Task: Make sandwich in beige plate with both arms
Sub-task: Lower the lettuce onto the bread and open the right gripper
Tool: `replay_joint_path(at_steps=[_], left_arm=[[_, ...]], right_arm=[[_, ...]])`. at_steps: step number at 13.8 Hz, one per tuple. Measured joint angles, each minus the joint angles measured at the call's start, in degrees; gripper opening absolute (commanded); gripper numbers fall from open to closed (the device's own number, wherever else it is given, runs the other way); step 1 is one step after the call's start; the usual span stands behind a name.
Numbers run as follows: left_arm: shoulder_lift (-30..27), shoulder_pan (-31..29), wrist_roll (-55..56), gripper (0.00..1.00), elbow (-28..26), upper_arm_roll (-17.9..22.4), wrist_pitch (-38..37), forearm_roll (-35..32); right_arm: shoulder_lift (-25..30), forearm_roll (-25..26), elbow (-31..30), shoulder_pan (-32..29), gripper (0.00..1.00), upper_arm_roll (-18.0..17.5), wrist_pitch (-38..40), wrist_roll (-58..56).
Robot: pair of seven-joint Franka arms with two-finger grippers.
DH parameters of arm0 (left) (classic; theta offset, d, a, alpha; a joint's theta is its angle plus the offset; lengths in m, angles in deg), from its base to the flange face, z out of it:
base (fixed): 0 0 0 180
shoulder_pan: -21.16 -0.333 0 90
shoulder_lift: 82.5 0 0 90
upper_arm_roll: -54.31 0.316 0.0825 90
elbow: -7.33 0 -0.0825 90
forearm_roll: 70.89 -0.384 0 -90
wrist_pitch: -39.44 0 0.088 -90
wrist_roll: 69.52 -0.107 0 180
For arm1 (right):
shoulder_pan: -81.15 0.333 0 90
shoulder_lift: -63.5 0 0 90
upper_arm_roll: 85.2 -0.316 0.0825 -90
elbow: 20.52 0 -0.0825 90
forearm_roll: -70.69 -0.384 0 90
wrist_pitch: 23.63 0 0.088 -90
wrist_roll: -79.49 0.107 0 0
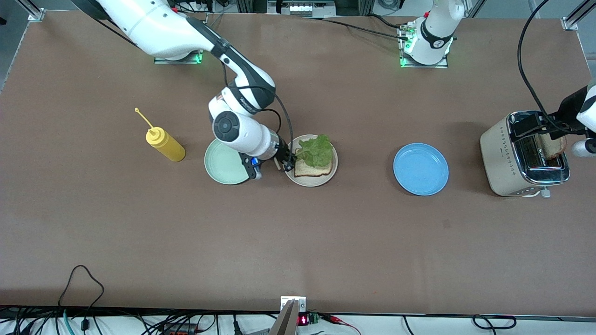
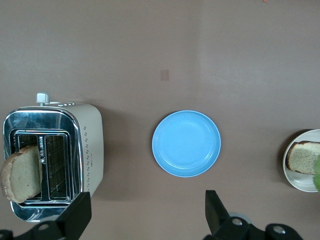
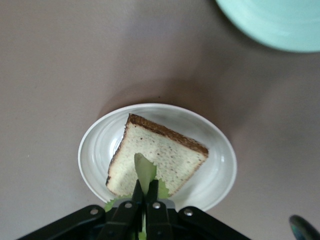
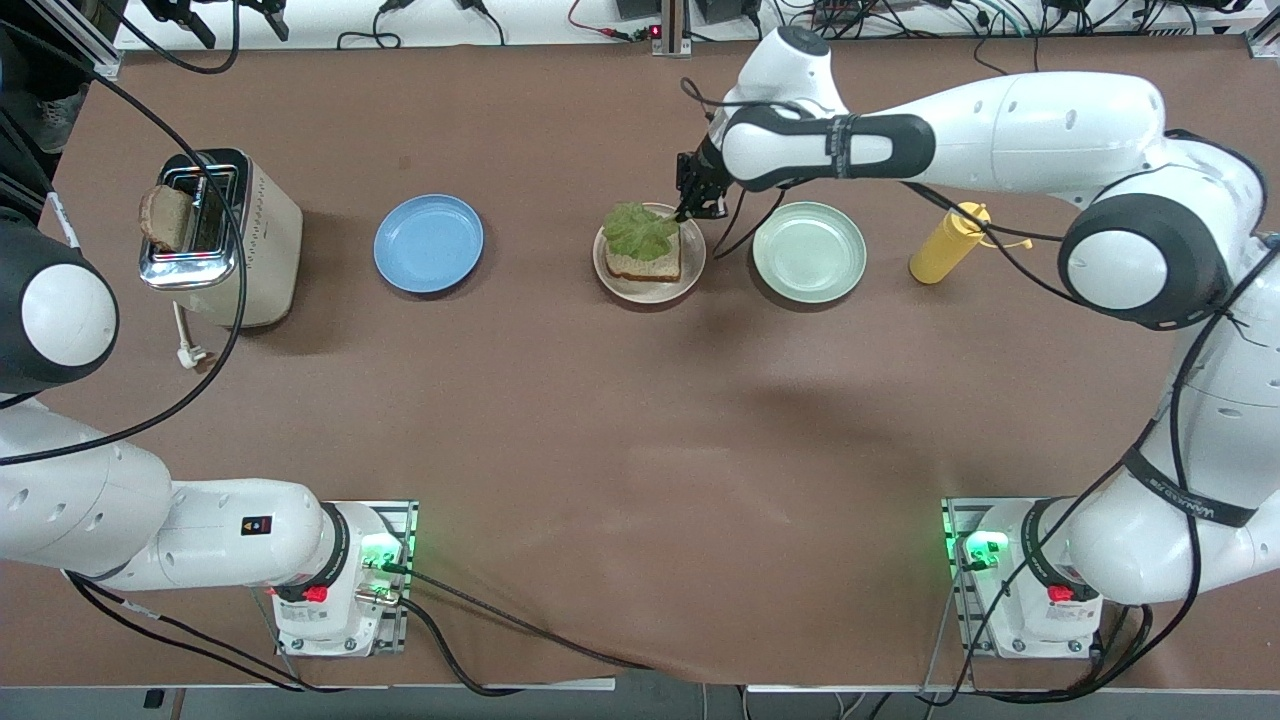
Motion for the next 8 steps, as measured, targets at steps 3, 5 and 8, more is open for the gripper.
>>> replay_joint_path(at_steps=[3,5,8], left_arm=[[0.05,0.0,0.0,1.0,0.0,0.0,0.0,0.0],[0.16,-0.02,0.07,1.0,0.0,0.0,0.01,0.0],[0.27,-0.13,0.06,1.0,0.0,0.26,0.01,0.0]], right_arm=[[-1.78,-0.03,0.49,0.25,0.0,0.55,-2.19,1.64],[-3.05,-0.03,0.52,0.31,0.0,0.6,-4.93,2.3],[-4.42,-0.03,0.62,0.72,0.06,0.6,-6.97,3.22]])
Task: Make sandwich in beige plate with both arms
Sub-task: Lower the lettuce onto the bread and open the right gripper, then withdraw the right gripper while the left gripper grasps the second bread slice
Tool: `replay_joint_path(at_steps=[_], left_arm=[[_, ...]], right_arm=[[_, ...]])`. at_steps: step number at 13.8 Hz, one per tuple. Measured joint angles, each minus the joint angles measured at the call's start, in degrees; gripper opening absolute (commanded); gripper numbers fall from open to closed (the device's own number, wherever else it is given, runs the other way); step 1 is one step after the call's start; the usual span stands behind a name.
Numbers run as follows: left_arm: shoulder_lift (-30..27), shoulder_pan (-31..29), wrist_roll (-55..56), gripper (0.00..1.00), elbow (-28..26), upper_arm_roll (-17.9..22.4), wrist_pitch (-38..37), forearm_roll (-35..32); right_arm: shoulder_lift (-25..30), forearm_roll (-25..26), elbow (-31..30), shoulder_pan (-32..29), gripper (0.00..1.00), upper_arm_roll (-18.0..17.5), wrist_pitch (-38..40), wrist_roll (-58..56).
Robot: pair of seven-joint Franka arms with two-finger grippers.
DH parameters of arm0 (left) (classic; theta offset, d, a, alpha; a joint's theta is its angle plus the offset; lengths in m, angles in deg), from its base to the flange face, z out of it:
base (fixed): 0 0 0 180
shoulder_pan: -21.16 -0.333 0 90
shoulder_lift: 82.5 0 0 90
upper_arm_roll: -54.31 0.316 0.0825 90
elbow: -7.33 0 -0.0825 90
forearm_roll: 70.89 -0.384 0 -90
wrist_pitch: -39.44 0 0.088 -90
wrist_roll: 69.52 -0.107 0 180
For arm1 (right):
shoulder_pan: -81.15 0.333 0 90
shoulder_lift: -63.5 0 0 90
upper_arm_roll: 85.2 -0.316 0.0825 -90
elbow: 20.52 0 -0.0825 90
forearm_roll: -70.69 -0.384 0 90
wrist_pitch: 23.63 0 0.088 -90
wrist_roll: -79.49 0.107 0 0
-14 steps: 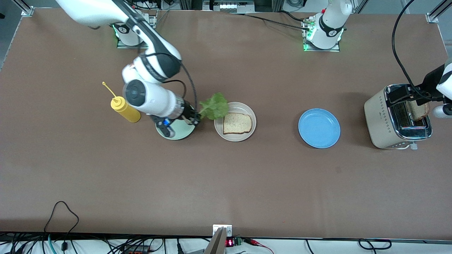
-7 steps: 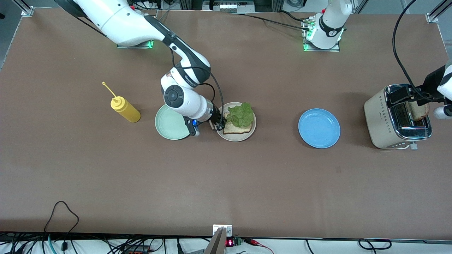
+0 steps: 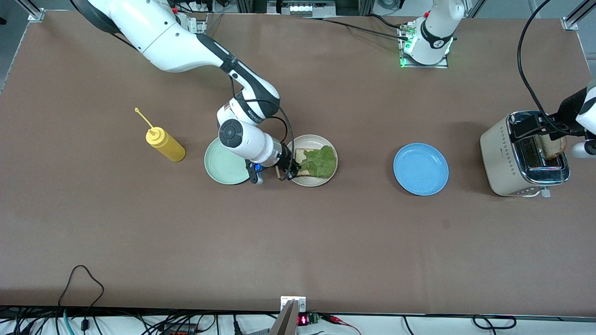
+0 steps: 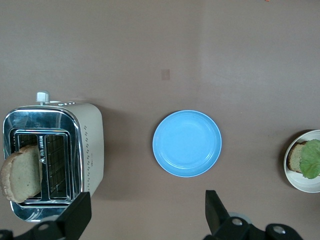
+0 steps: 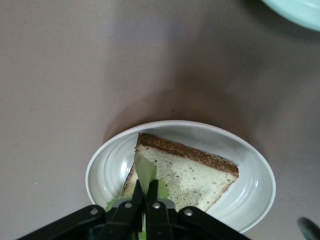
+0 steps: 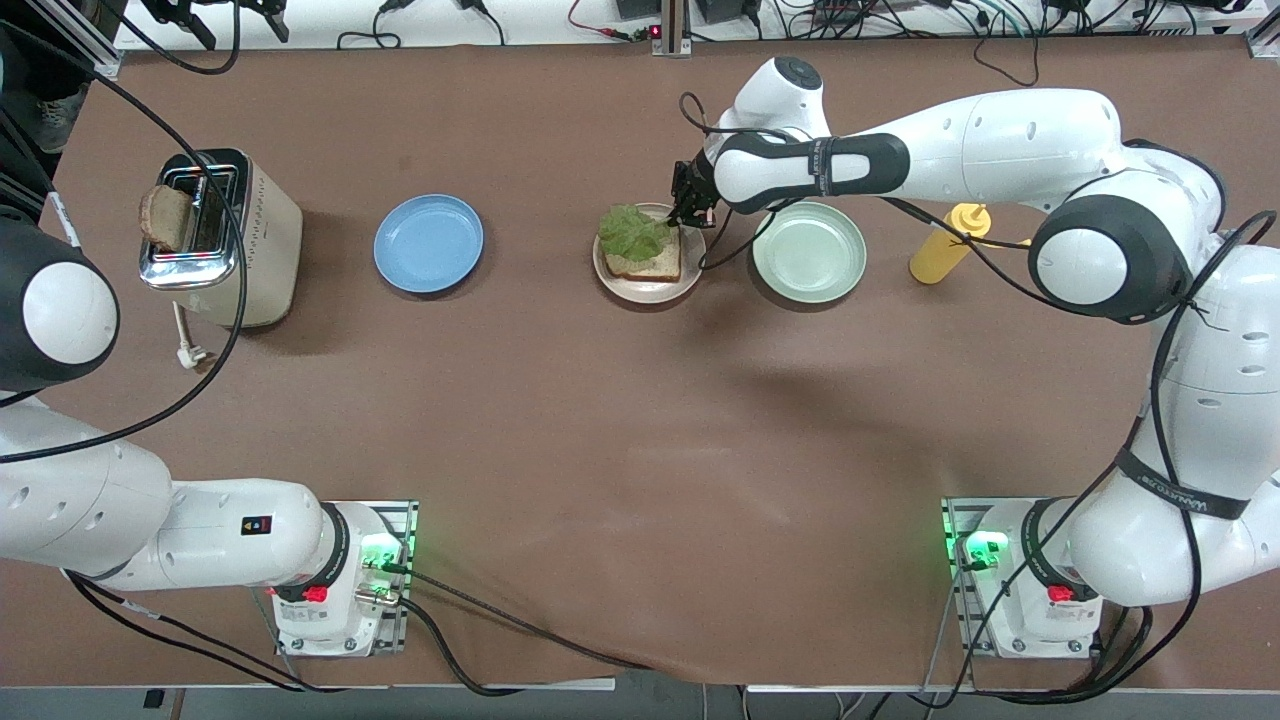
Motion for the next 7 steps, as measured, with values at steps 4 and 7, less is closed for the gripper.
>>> replay_joint_path(at_steps=[4,7], left_arm=[[0.56,-2.31,-0.05,1.0,-0.14,0.47,-0.04,-0.02],[3.04,-5.97,-0.13,1.0,-0.27,0.68,-0.02,-0.04]], right_arm=[[-0.93,0.28,0.01,1.02,1.0,-0.01,-0.11,-0.07],[-0.92,1.3,0.44,1.13,1.0,0.29,-0.41,-0.42]])
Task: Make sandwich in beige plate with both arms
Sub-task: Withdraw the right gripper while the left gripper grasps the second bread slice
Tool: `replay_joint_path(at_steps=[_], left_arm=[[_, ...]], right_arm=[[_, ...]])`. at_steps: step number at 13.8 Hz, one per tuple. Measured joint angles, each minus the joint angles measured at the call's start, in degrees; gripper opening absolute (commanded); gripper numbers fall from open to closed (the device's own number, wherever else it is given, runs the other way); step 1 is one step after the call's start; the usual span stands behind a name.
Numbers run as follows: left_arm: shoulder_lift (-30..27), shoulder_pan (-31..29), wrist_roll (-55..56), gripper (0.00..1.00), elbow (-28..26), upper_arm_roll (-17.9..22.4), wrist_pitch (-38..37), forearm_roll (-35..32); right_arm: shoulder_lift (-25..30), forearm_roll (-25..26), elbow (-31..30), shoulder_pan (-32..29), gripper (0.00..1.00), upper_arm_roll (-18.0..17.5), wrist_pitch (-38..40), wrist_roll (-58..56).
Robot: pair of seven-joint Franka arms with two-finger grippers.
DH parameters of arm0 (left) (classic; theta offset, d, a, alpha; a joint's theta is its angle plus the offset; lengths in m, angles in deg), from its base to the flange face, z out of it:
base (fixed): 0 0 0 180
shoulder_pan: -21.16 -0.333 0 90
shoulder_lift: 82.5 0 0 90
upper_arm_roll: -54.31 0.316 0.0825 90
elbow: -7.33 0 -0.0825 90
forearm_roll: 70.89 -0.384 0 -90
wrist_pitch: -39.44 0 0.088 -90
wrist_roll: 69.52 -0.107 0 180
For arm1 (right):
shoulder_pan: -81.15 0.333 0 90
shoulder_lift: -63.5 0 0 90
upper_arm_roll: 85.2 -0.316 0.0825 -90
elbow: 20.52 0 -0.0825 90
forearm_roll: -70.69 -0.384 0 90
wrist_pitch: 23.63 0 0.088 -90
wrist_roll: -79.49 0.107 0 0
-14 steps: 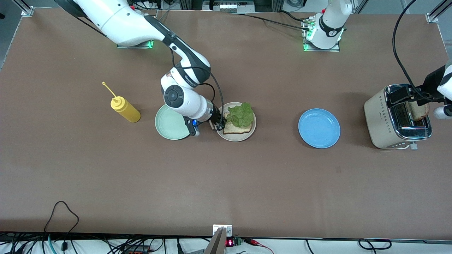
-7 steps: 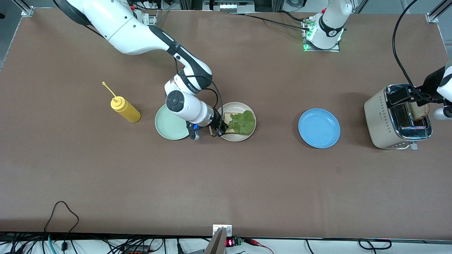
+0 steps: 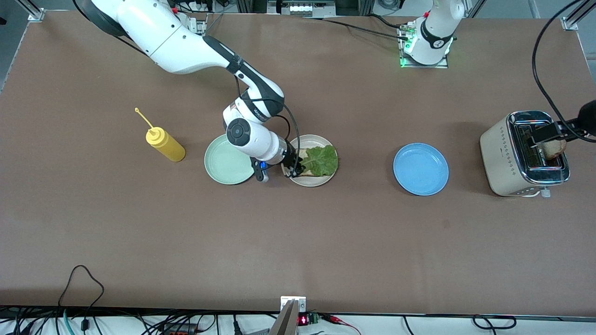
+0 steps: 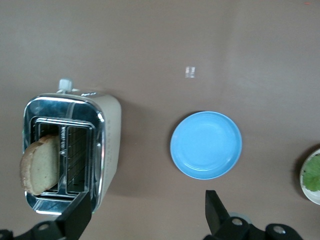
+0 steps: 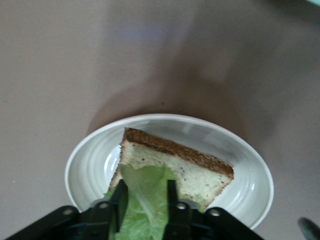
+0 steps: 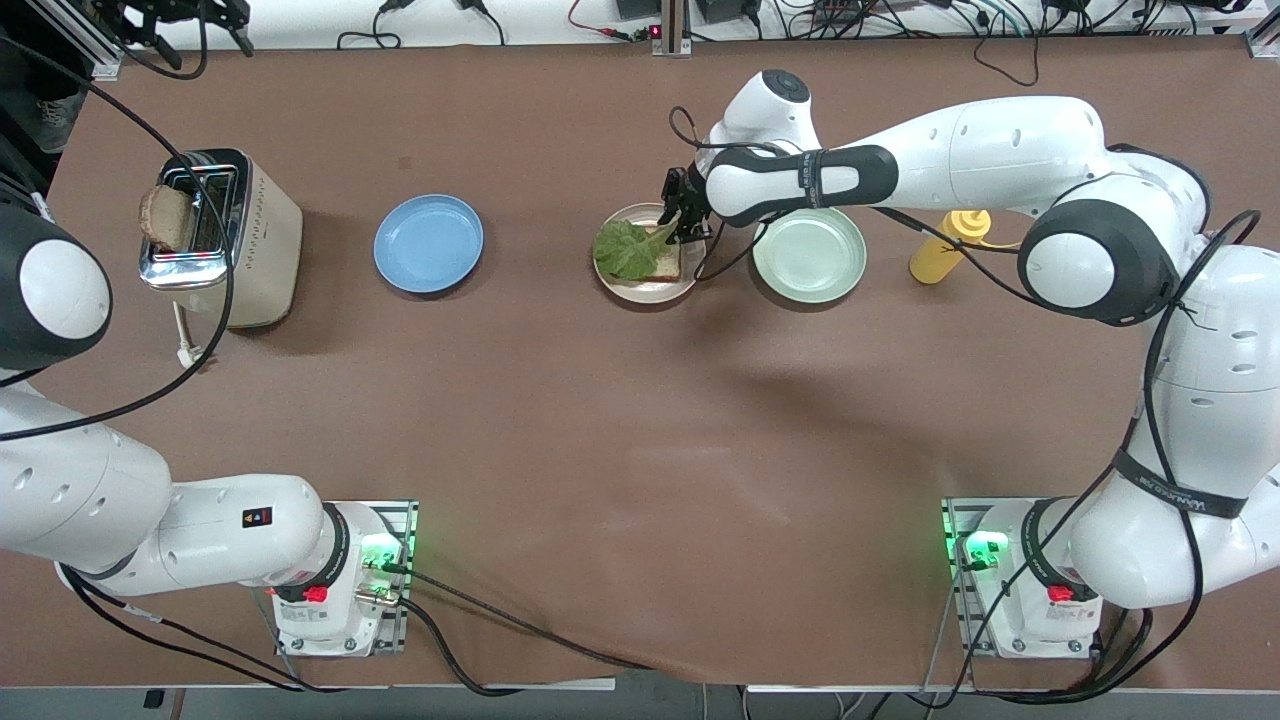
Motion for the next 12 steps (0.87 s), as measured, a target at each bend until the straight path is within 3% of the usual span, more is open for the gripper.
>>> replay_joint_path(at_steps=[2,6,9,12], left_arm=[[2.59,-2.63,-0.01,1.0,0.02,0.18,0.24,-0.04],[10.29,-10.88,-1.02,1.0,3.47,0.47,1.14,-0.12],[14.11,-16.64,-7.64,1.0,4.84,0.5,1.07,-0.12],[15.99,-17.85,-11.12,1.0,4.87,0.46,-2.31,-0.12]], right_arm=[[0.97,0.27,1.02,-0.85,1.0,0.31,1.72,-0.84],[8.4,-0.07,2.51,-6.07,1.0,0.42,15.99,-9.64],[15.87,-5.83,2.47,-12.65,1.0,0.68,26.98,-23.36],[22.16,-8.07,1.35,-20.33,1.0,0.81,37.95,-40.94]])
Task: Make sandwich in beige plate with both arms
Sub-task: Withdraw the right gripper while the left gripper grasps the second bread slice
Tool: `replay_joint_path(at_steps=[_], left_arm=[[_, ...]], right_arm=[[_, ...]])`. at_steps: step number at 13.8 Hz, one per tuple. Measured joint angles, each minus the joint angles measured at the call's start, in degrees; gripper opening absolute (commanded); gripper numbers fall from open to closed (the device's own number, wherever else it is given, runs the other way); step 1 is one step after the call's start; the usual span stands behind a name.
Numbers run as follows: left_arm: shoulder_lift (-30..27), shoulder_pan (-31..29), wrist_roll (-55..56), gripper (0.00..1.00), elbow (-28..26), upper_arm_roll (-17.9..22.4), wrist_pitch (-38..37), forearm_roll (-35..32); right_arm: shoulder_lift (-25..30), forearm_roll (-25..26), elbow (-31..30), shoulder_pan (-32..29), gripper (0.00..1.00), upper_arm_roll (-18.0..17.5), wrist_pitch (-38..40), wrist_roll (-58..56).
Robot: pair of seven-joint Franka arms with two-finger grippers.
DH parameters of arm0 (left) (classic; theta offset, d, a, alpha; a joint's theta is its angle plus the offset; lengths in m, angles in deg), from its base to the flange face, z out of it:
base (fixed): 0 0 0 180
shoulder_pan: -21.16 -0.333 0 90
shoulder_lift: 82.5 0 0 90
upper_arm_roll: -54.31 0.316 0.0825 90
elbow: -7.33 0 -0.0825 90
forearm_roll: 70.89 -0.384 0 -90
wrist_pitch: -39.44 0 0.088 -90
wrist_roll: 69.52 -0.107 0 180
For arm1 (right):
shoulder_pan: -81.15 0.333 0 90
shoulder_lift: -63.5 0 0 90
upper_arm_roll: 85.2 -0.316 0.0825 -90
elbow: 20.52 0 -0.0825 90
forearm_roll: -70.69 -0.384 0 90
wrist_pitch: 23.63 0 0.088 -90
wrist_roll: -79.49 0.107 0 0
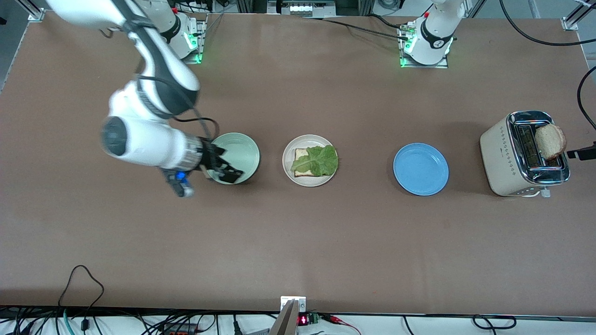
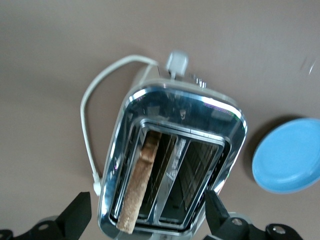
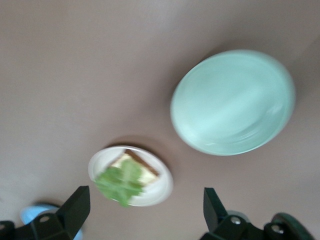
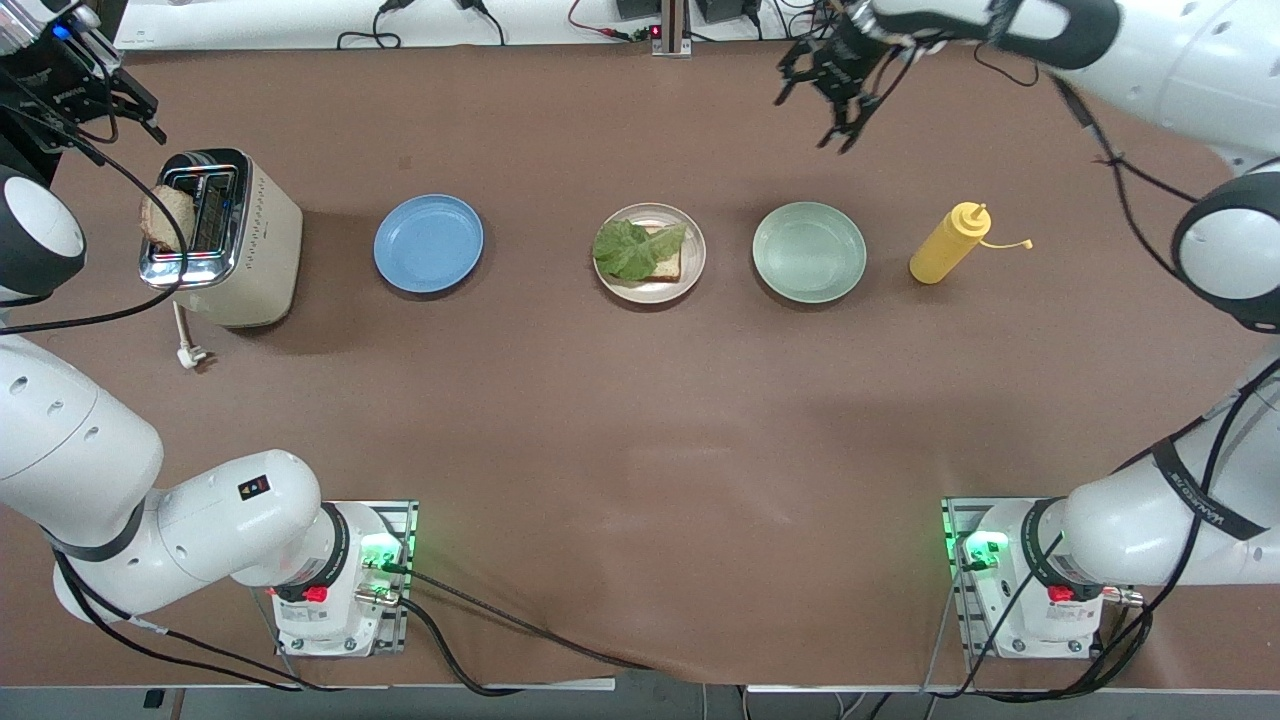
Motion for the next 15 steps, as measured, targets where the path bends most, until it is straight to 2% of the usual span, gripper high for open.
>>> replay_joint_path(at_steps=[4,6,8,9,11,12,15], left_arm=[[2.8,-0.05,-0.2,1.0,-0.2,-0.06,-3.21,0.0],[4.12,-0.53,-0.31,1.0,-0.24,-0.04,-3.25,-0.36],[4.94,-1.07,-0.66,0.79,-0.24,-0.04,-3.25,-1.79],[5.21,-1.18,-0.75,0.62,-0.25,-0.04,-3.28,-1.93],[5.43,-1.17,-0.82,0.35,-0.28,-0.1,-3.48,-1.95],[5.55,-1.16,-0.82,0.22,-0.3,-0.14,-3.6,-1.95],[6.18,-1.17,-0.83,0.01,-0.32,-0.16,-3.69,-1.95]], right_arm=[[8.39,0.36,-3.82,-7.99,1.0,0.16,10.94,-20.51],[11.37,3.05,-4.29,-11.9,1.0,0.23,14.63,-30.45],[13.81,7.35,-4.4,-13.57,1.0,1.48,16.42,-39.65],[14.86,8.49,-4.44,-13.67,1.0,2.75,16.86,-43.03],[16.61,11.23,-4.44,-12.89,1.0,6.18,17.17,-49.43],[17.46,12.89,-4.39,-10.98,1.0,9.21,17.37,-52.35],[19.26,14.39,-2.87,-1.02,1.0,21.67,20.27,-56.26]])
